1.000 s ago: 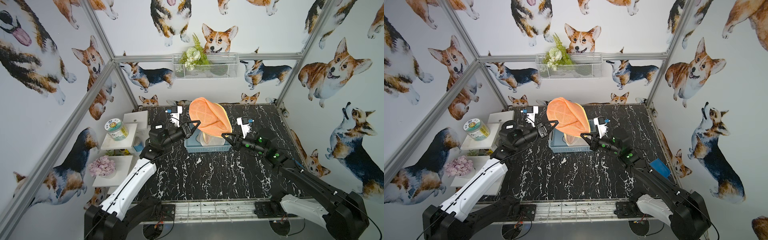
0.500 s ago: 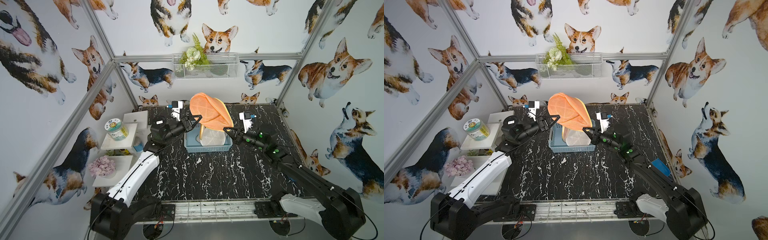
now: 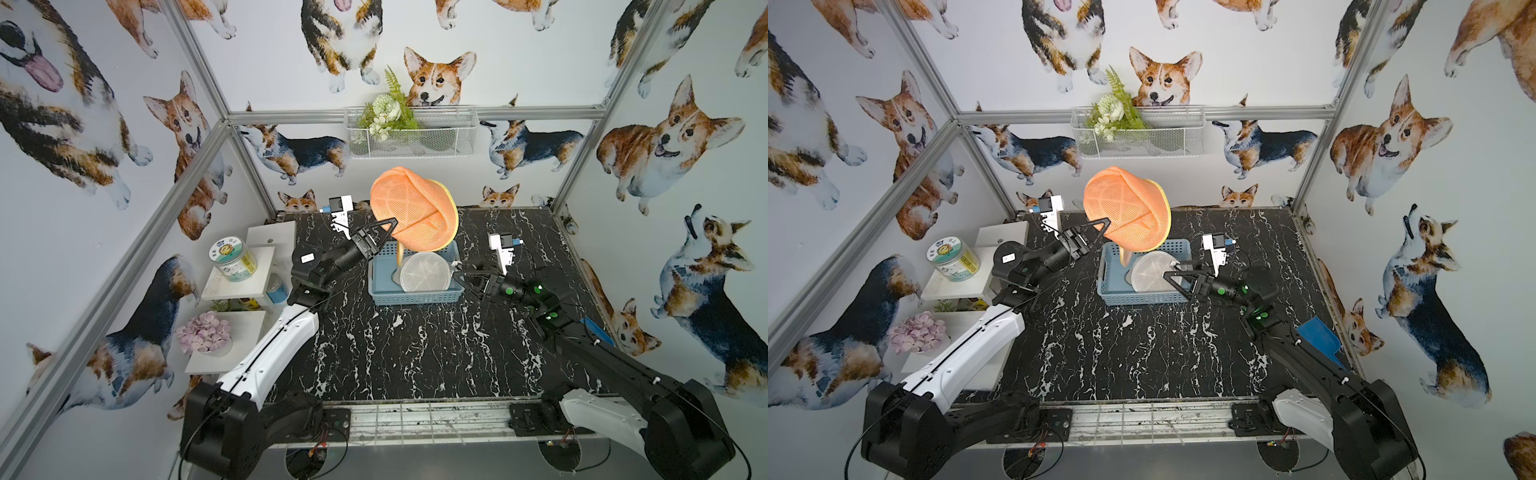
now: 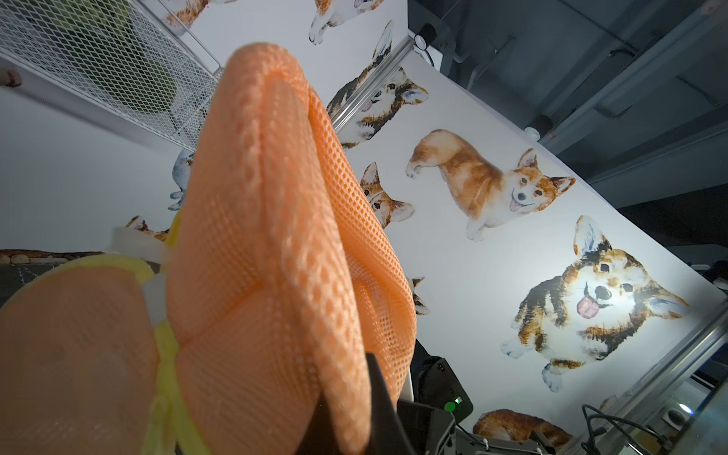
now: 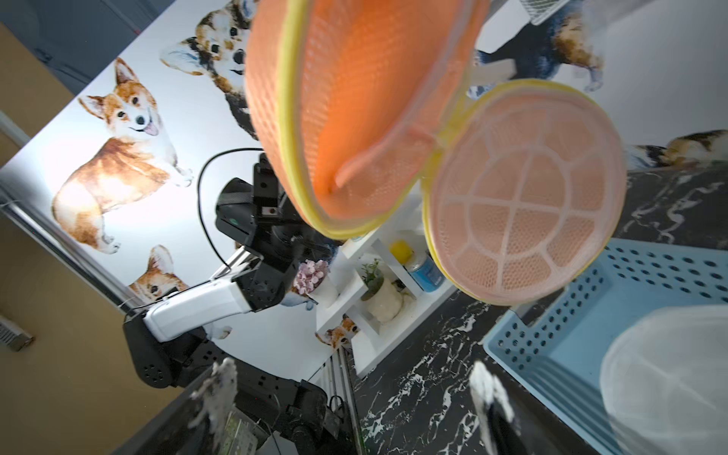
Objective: Turn the laundry bag inside out
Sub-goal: Turn over the laundry bag.
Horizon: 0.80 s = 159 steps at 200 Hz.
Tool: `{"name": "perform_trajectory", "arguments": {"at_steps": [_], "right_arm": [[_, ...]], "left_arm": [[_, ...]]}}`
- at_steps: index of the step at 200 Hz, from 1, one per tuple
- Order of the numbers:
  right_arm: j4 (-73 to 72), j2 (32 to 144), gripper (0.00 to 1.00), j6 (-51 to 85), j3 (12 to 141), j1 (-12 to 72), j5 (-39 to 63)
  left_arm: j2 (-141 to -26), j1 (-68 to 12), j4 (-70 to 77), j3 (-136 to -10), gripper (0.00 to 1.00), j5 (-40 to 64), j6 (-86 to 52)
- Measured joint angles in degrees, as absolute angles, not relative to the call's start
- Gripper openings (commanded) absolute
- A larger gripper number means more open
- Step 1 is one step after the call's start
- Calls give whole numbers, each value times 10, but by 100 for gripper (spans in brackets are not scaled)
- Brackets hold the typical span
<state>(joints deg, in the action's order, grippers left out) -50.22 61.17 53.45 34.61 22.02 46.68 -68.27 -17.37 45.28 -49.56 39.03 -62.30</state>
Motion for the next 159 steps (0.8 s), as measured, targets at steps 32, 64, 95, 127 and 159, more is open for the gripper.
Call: {"name": "perform_trajectory", "arguments": {"at_steps": [32,64,95,127,159], "right_arm": [[-544,648,100,549,405,221,479],[-542,707,100,551,447,221,472],[-573,748,100,585,466,226,469],[-616,769,84,607,492,237,470],[-637,783,0,628,496,239,475]], "left_arm": [[-684,-181,483,-484,0,405,-640],[-685,-202,507,-480,0,415,-648],[-685,-220,515,-479,0,418,-646],[-683,-231,514,-466,0,420,-641],[-682,-242,502,-461,0,422,-631]]}}
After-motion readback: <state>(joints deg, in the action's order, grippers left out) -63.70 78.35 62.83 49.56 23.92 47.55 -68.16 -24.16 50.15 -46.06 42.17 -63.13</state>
